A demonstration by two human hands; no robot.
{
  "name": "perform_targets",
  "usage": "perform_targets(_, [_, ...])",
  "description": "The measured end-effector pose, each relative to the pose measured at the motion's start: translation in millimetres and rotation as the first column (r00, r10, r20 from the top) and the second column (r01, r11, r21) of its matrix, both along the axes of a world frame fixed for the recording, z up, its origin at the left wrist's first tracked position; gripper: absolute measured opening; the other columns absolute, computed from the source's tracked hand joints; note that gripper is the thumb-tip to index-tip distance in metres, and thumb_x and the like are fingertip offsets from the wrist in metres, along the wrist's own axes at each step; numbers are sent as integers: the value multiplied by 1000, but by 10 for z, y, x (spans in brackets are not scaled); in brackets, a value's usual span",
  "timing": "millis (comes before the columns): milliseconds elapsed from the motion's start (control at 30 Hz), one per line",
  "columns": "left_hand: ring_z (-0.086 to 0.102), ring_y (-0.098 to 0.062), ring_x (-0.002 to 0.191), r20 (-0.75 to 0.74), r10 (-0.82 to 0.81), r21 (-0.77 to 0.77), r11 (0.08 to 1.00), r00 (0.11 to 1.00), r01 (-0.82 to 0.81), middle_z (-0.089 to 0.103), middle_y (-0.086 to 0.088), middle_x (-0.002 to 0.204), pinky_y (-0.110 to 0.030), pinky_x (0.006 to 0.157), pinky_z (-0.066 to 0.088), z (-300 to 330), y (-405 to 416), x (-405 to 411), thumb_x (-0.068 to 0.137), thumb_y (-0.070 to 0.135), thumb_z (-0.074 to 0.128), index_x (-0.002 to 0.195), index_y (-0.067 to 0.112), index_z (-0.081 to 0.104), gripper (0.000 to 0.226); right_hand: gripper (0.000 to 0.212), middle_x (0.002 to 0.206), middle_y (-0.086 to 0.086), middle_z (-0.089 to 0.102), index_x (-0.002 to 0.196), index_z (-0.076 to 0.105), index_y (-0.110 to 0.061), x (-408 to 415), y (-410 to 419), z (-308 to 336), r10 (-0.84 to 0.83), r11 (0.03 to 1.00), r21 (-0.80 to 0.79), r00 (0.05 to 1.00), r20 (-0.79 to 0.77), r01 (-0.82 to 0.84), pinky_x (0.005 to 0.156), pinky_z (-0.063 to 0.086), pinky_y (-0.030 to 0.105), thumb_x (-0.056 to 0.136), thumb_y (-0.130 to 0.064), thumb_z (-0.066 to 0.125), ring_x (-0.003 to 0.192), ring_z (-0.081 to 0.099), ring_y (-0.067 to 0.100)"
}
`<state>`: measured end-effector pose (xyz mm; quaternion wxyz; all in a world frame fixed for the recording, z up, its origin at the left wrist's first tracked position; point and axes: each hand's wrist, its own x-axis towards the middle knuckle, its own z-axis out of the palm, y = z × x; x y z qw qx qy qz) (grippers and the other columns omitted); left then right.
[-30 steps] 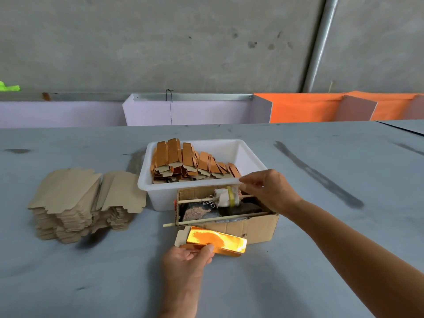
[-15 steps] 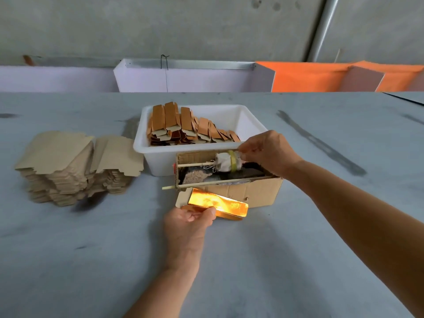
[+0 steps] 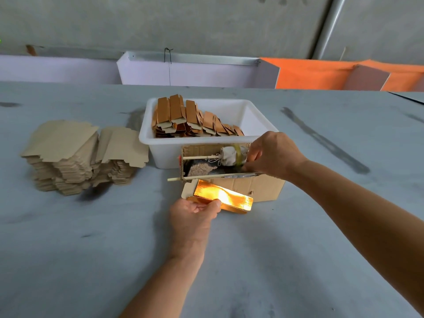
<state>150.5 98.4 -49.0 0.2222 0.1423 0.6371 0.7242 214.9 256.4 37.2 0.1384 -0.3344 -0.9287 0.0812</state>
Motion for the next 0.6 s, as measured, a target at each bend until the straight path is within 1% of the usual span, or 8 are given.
perform_targets(67, [63, -5, 48, -6, -4, -5, 1000, 1000, 4, 67, 5, 51, -12, 49, 49, 2, -5, 1, 73, -3, 73, 64, 11, 65, 19, 23, 97, 2, 67, 97, 74, -16, -36, 10, -22, -37, 999, -17, 999, 26, 37, 65, 44, 25, 76, -27, 76, 83, 56, 15])
perform_targets(133, [64, -6, 49, -1, -11, -1, 1000, 1000, 11, 67, 5, 51, -13, 49, 50, 3, -10, -2, 73, -4, 73, 64, 12, 65, 20, 24, 102, 3, 67, 102, 72, -14, -74, 40, -47, -84, 996, -29, 996, 15, 84, 65, 46, 25, 81, -23, 72, 84, 57, 15])
perform_targets(233, [65, -7, 51, 14, -14, 4, 1000, 1000, 14, 69, 2, 55, -14, 50, 50, 3, -15, -3, 73, -4, 73, 65, 11, 65, 19, 18, 98, 7, 69, 99, 72, -9, -90, 83, -45, -179, 978, -125, 979, -92, 167, 69, 54, 28, 84, -17, 65, 83, 61, 18])
perform_targets(333, [66, -8, 52, 10, -12, 3, 1000, 1000, 12, 70, -1, 57, -14, 50, 51, -2, -13, -7, 73, -3, 73, 64, 13, 66, 19, 14, 97, 2, 69, 94, 74, -14, -61, 101, -8, -180, 974, -179, 960, -214, 142, 69, 47, 23, 85, -11, 64, 84, 58, 15])
perform_targets(400, [66, -9, 53, 1, -16, -3, 1000, 1000, 16, 69, 2, 55, -15, 51, 51, -5, -14, -9, 73, -3, 73, 62, 14, 66, 22, 21, 105, 2, 67, 103, 72, -15, -54, 108, 1, -174, 974, -187, 948, -265, 127, 72, 43, 20, 88, -8, 61, 88, 56, 13])
perform_targets(433, [66, -9, 53, 0, -18, -7, 1000, 1000, 18, 69, 3, 55, -15, 52, 51, -9, -16, -8, 73, -3, 73, 61, 14, 66, 22, 24, 109, 3, 66, 108, 71, -15, -49, 119, 2, -182, 974, -183, 943, -277, 134, 73, 42, 19, 89, -6, 59, 91, 55, 14])
perform_targets(500, [66, -9, 52, -6, -17, -15, 1000, 1000, 17, 69, 1, 55, -14, 51, 51, -19, -19, -11, 72, -2, 74, 61, 14, 66, 22, 25, 113, 3, 66, 109, 71, -14, -32, 167, 12, -201, 972, -174, 941, -273, 157, 75, 43, 20, 90, -5, 57, 94, 57, 15])
perform_targets(600, [65, -9, 52, -12, -10, -22, 1000, 1000, 10, 69, -1, 56, -13, 51, 50, -41, -15, -22, 72, 0, 75, 62, 12, 67, 17, 24, 107, 3, 70, 103, 73, -14, 79, 287, 72, -230, 969, -142, 944, -237, 200, 79, 47, 22, 89, -4, 57, 96, 62, 18])
